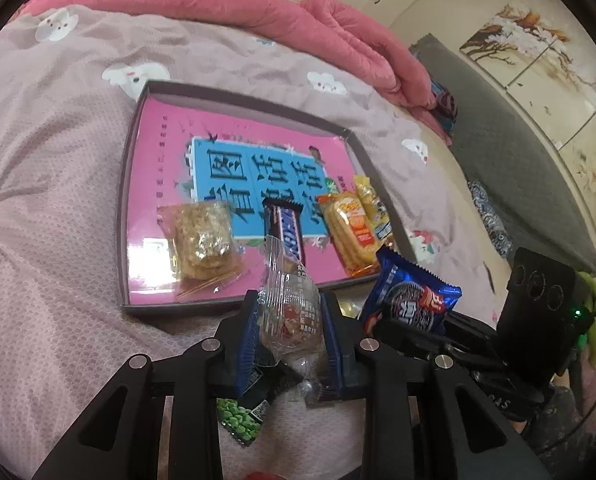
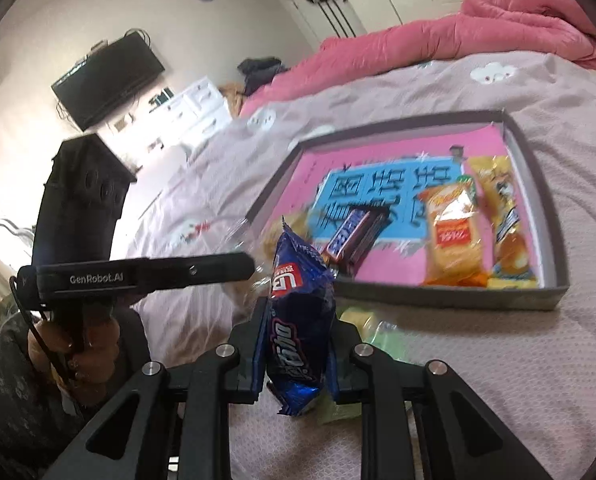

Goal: Organize snacks
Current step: 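Lift the clear bag with the left tool while the right tool lifts the blue cookie bag, then carry the clear bag over the tray with the left tool while the right tool carries the blue bag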

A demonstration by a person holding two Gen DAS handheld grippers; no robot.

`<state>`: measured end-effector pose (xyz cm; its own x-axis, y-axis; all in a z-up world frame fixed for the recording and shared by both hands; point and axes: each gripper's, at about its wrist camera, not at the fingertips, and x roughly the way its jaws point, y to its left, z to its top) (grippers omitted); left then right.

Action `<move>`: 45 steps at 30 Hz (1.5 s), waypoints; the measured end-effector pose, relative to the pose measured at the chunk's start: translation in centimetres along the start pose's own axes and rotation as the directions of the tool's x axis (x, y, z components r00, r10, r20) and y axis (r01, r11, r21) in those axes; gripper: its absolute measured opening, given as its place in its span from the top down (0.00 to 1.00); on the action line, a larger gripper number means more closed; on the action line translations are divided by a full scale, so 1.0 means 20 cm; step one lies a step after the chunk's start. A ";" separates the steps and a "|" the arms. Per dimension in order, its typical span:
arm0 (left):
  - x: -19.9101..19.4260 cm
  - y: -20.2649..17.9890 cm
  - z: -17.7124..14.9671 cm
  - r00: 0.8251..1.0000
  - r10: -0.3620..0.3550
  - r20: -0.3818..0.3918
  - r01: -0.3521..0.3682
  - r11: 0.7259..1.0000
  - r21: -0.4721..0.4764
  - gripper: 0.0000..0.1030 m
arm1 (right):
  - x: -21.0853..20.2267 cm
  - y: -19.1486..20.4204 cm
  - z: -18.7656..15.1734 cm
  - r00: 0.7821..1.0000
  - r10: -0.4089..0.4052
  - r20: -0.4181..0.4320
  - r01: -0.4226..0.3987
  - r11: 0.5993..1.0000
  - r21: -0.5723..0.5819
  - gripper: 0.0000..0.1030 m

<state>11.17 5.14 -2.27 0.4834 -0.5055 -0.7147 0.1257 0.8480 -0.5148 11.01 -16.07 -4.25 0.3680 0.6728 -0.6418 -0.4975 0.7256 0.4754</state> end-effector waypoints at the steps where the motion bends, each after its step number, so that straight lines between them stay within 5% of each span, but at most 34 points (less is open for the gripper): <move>1: -0.01 -0.01 0.00 1.000 0.001 0.007 -0.001 1.000 0.003 0.70 | -0.01 0.00 0.01 1.000 0.001 0.009 -0.001 1.000 -0.001 0.77; 22: -0.21 -0.16 0.09 0.978 0.116 0.172 -0.122 0.992 0.024 0.70 | -0.18 -0.08 0.12 0.986 -0.050 0.157 0.045 0.998 0.035 0.77; 45: -0.15 -0.19 0.15 0.972 0.152 0.177 -0.159 0.987 0.028 0.70 | -0.22 -0.09 0.23 0.974 -0.086 0.209 0.082 0.996 0.026 0.77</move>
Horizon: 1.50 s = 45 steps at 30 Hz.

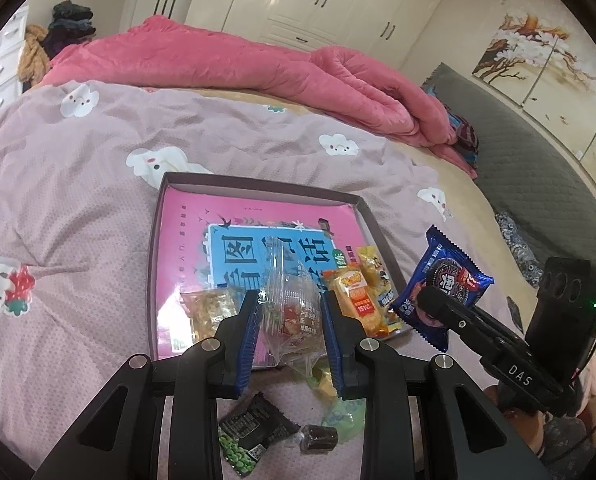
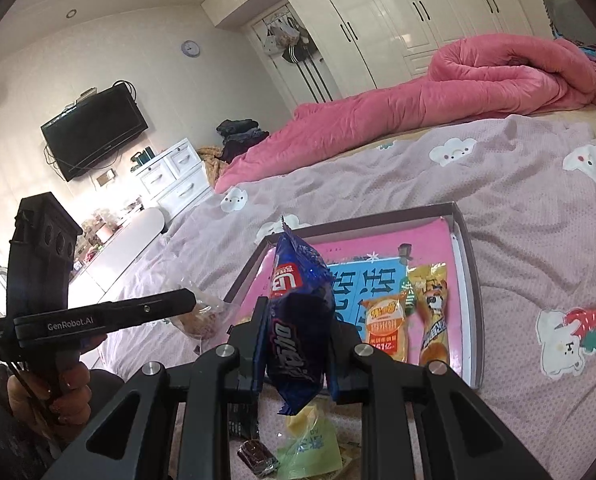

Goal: Organize snacks
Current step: 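Carry the clear bag over the tray with the left tool while the right tool carries the blue bag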

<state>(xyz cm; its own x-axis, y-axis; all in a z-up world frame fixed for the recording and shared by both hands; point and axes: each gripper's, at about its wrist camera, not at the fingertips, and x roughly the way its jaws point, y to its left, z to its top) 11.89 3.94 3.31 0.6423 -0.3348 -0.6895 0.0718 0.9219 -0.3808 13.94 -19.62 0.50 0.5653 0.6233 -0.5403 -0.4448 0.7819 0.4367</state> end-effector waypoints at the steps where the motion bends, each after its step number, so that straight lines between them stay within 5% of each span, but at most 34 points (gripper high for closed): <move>1: 0.00 0.00 0.00 1.000 0.004 0.004 -0.004 1.000 0.001 0.70 | 0.00 0.00 0.00 1.000 -0.001 -0.002 0.001 1.000 0.002 0.77; 45: 0.28 0.13 0.02 0.999 0.004 -0.037 -0.007 0.998 -0.063 0.70 | 0.20 -0.16 0.04 0.996 -0.031 -0.078 0.037 0.996 0.080 0.77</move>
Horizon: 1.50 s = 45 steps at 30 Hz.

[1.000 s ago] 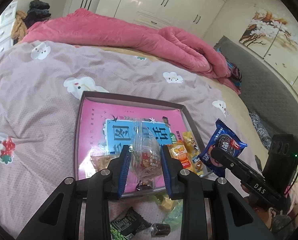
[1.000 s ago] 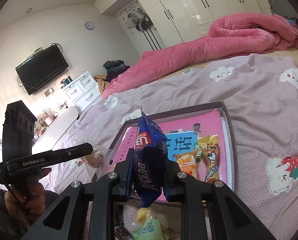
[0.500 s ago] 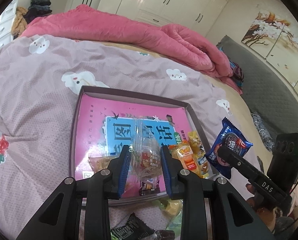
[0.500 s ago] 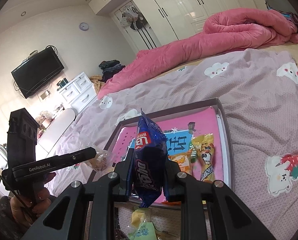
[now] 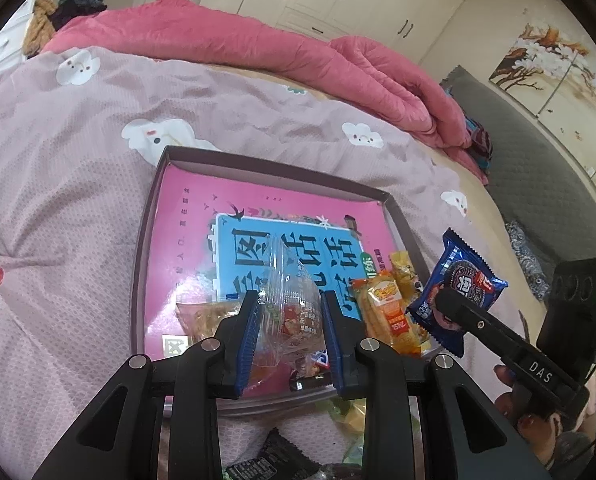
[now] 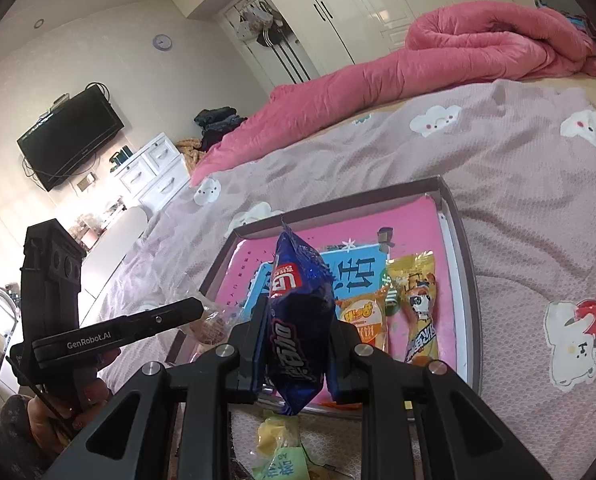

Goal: Organize snacks
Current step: 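Carry the clear bag over the tray with the left tool while the right tool carries the blue bag, then lower the clear bag into the tray and open the left tool while the right tool releases the blue bag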

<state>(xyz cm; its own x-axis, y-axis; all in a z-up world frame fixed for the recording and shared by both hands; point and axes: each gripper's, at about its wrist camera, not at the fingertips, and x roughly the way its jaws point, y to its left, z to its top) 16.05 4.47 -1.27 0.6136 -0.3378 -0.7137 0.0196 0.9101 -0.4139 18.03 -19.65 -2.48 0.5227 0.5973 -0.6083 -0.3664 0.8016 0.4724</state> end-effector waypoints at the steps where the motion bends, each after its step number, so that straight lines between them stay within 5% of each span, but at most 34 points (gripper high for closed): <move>1: 0.01 0.00 0.00 1.000 0.003 -0.004 -0.003 1.000 0.003 0.70 | 0.01 0.00 0.00 1.000 -0.002 -0.002 0.002 1.000 -0.004 0.77; 20: 0.08 -0.01 -0.04 0.997 0.062 -0.049 -0.059 0.996 0.060 0.69 | 0.08 -0.01 -0.03 0.999 -0.007 -0.054 0.007 1.000 -0.002 0.77; 45: 0.11 -0.02 -0.07 0.997 0.040 -0.071 -0.035 0.998 0.061 0.69 | 0.17 -0.03 -0.09 0.990 -0.026 -0.142 0.028 0.999 0.015 0.76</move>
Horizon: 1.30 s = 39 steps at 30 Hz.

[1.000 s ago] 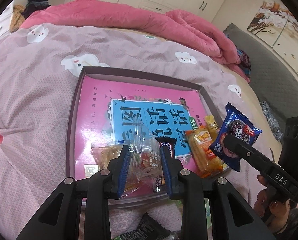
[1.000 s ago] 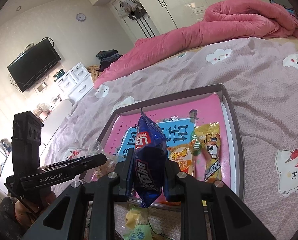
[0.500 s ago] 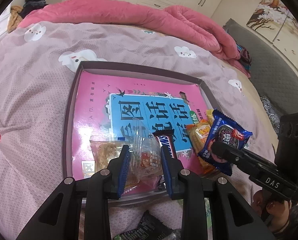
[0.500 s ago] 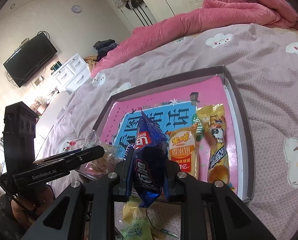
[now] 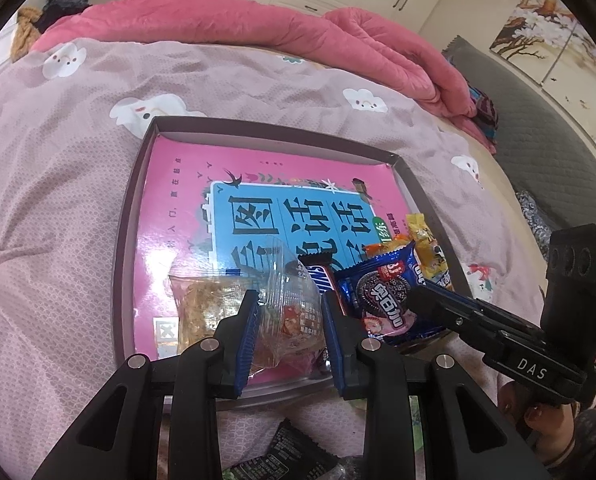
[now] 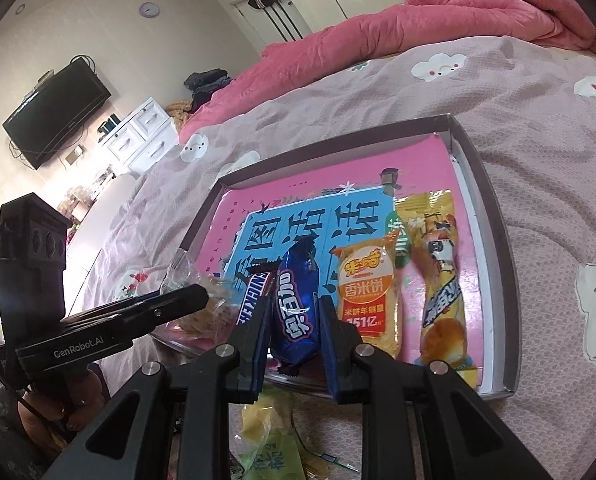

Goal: Organize snacks
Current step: 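Lower the clear bag into the tray and open the left tool while the right tool releases the blue bag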

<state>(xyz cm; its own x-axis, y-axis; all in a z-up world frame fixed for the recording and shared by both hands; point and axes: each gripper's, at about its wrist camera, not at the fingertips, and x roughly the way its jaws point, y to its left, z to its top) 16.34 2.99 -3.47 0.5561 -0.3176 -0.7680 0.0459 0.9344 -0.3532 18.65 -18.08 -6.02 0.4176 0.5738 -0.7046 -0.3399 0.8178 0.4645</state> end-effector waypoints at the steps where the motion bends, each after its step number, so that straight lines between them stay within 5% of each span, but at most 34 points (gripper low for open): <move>1: 0.00 0.00 0.00 1.000 0.000 0.000 0.000 1.000 -0.002 0.69 | 0.00 0.00 0.00 1.000 -0.004 0.002 0.004 1.000 0.001 0.76; 39: -0.04 0.07 0.02 0.999 0.034 0.027 -0.033 0.999 -0.033 0.67 | -0.09 -0.04 0.02 0.995 -0.078 0.063 0.077 0.997 0.013 0.75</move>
<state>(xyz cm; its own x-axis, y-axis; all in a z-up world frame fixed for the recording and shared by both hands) 16.32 4.59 -3.12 0.5795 -0.2815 -0.7648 -0.0001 0.9384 -0.3455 18.56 -19.68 -4.96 0.4953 0.5100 -0.7033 -0.2960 0.8602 0.4154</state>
